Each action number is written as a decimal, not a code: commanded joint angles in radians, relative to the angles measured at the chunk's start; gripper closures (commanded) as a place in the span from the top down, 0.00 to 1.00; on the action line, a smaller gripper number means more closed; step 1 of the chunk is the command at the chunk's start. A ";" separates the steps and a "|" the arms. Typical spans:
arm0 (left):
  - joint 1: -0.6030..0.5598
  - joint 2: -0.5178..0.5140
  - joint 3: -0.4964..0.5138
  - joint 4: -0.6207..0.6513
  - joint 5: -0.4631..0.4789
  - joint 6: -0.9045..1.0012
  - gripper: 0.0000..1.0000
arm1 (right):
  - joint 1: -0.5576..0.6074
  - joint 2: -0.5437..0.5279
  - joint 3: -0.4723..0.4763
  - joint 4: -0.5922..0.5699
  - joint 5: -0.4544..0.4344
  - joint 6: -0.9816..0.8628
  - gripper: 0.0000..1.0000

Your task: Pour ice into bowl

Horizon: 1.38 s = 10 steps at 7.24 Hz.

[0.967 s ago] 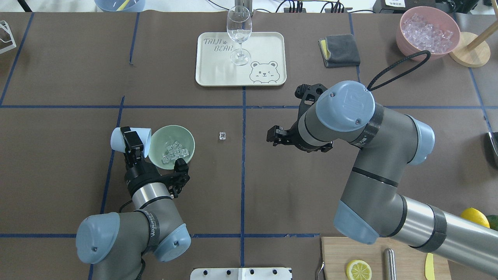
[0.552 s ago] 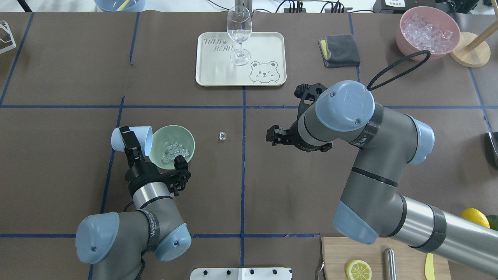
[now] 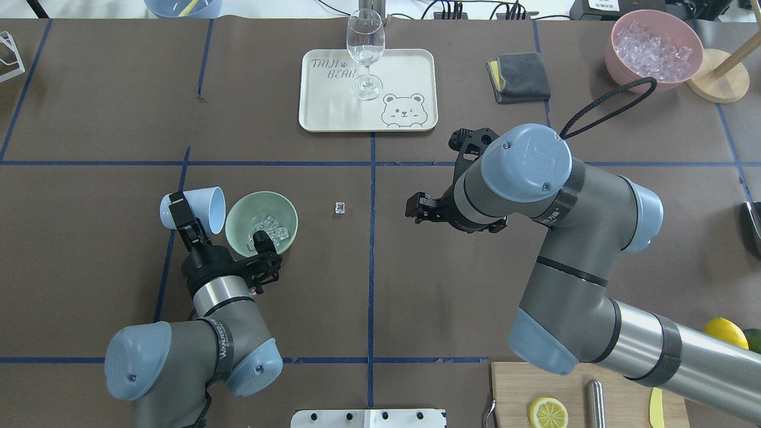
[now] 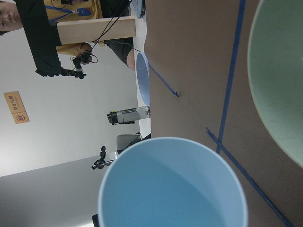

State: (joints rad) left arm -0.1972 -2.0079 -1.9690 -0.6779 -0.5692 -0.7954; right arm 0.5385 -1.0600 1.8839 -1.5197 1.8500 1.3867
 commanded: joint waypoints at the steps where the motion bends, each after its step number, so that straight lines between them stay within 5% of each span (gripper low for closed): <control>1: -0.036 0.023 -0.074 -0.040 0.000 -0.028 0.00 | 0.000 0.000 -0.002 0.000 -0.002 -0.001 1.00; 10: -0.065 0.476 -0.088 -0.760 0.000 -0.033 0.00 | -0.005 0.014 -0.005 0.000 -0.003 0.002 1.00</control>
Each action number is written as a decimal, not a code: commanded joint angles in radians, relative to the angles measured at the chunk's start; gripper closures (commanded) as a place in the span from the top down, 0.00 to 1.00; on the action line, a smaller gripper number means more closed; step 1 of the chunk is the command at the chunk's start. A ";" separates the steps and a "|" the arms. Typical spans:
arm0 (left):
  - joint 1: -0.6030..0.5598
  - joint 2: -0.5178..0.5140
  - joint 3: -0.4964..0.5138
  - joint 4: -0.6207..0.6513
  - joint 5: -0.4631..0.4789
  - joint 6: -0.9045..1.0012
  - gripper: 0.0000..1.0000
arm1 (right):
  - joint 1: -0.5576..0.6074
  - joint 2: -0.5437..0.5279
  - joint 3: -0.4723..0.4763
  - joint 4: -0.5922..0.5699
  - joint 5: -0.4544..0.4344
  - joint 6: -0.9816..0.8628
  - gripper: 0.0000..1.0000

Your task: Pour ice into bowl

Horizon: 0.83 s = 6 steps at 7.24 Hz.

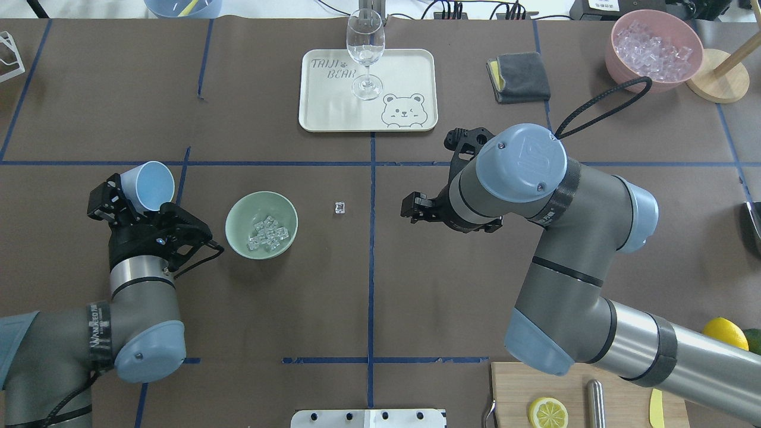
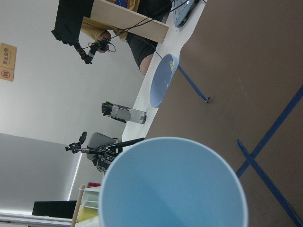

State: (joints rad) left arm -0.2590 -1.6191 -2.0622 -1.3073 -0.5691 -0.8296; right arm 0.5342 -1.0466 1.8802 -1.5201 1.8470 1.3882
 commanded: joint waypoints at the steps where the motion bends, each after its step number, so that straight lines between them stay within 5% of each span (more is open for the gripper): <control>1: -0.005 0.176 0.013 -0.279 0.000 0.007 0.00 | 0.000 0.002 -0.001 0.000 0.000 0.000 1.00; 4: -0.013 0.330 0.144 -0.783 0.000 0.010 0.00 | -0.002 0.002 -0.001 0.000 -0.002 0.000 1.00; 6: -0.011 0.370 0.296 -1.264 -0.006 0.015 0.00 | -0.002 0.002 -0.001 0.000 -0.002 0.002 1.00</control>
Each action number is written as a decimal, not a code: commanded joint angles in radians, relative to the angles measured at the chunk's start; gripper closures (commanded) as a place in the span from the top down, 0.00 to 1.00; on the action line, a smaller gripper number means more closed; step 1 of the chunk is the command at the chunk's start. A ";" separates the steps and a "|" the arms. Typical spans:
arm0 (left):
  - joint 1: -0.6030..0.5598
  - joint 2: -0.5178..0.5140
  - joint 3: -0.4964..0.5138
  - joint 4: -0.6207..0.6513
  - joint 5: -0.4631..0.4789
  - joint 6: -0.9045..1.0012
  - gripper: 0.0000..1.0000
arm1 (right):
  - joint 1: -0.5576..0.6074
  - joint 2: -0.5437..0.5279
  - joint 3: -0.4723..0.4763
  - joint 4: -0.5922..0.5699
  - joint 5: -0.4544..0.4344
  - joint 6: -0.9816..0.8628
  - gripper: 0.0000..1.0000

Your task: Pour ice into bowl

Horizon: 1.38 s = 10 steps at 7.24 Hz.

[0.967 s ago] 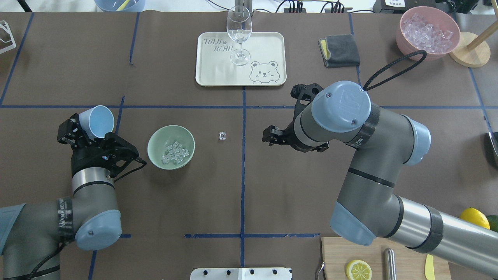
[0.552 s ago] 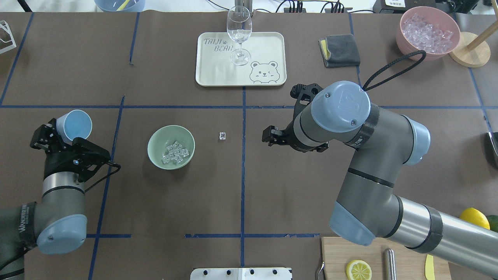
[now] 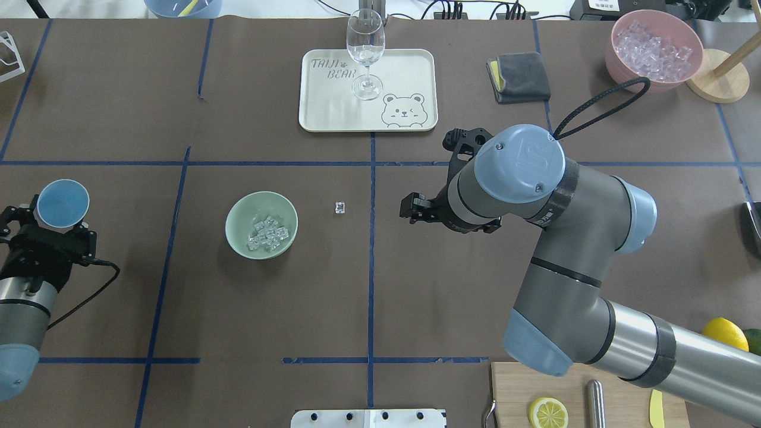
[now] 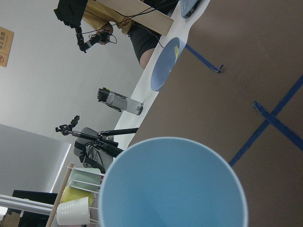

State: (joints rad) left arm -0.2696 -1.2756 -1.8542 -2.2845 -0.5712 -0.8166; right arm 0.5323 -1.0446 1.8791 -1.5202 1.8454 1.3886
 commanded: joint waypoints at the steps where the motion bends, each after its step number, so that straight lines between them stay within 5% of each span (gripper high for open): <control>1: -0.002 0.030 0.119 -0.447 -0.012 0.001 0.00 | 0.000 0.002 0.002 0.000 0.000 0.001 1.00; 5: -0.010 0.013 0.183 -0.697 -0.100 -0.149 0.00 | 0.000 0.000 0.000 0.000 0.000 0.003 1.00; 7: -0.008 -0.031 0.318 -0.785 -0.098 -0.199 0.00 | 0.000 0.002 0.000 0.000 0.000 0.003 1.00; 10: -0.013 -0.064 0.366 -0.784 -0.099 -0.237 0.00 | -0.003 0.020 0.000 -0.002 -0.003 0.007 1.00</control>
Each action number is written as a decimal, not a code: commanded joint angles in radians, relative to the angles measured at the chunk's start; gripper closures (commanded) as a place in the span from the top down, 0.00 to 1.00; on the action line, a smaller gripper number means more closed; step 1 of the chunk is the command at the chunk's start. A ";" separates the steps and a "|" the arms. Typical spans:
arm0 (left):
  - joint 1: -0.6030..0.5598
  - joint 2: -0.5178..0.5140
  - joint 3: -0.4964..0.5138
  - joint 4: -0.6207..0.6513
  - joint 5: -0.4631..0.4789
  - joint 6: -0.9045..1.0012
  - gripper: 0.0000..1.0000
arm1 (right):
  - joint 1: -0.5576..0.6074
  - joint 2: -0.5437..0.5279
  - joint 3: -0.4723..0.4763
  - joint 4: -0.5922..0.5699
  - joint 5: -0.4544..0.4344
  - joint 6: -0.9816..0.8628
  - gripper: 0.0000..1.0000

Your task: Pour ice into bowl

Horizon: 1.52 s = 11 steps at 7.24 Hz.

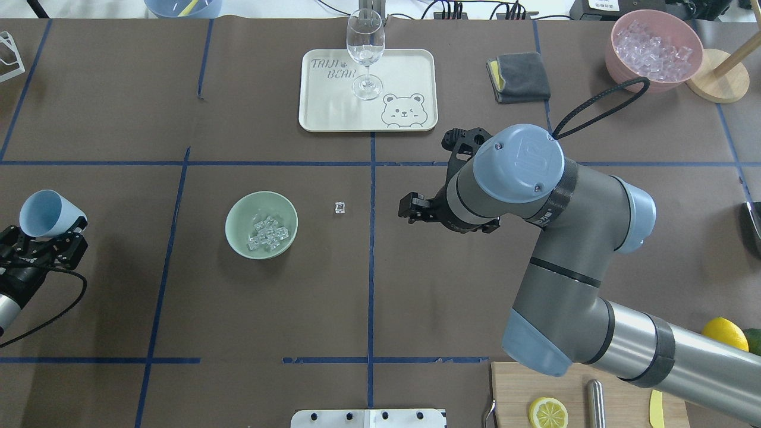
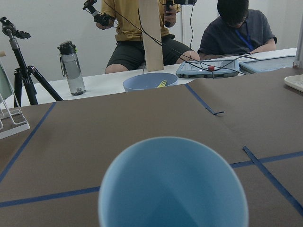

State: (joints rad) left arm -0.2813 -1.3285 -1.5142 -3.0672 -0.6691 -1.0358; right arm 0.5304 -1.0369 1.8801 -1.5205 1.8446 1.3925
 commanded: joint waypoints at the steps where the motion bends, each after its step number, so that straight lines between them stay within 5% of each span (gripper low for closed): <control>1: -0.024 -0.020 0.029 0.004 -0.006 -0.018 0.00 | -0.003 0.012 -0.001 -0.001 -0.001 0.003 1.00; 6: -0.035 -0.058 0.100 0.005 -0.045 -0.012 0.00 | -0.003 0.014 -0.001 0.000 -0.001 0.003 1.00; 9: -0.082 -0.058 0.088 -0.005 -0.160 -0.003 0.49 | -0.004 0.014 -0.001 -0.001 -0.002 0.003 1.00; 10: -0.094 -0.058 0.086 -0.011 -0.168 -0.003 0.89 | -0.006 0.014 -0.001 -0.001 -0.002 0.003 1.00; 11: -0.098 -0.054 0.086 -0.012 -0.167 -0.003 1.00 | -0.007 0.014 -0.001 -0.001 -0.002 0.005 1.00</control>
State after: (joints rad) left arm -0.3702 -1.3856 -1.4270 -3.0759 -0.8293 -1.0388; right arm 0.5247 -1.0232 1.8791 -1.5217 1.8424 1.3963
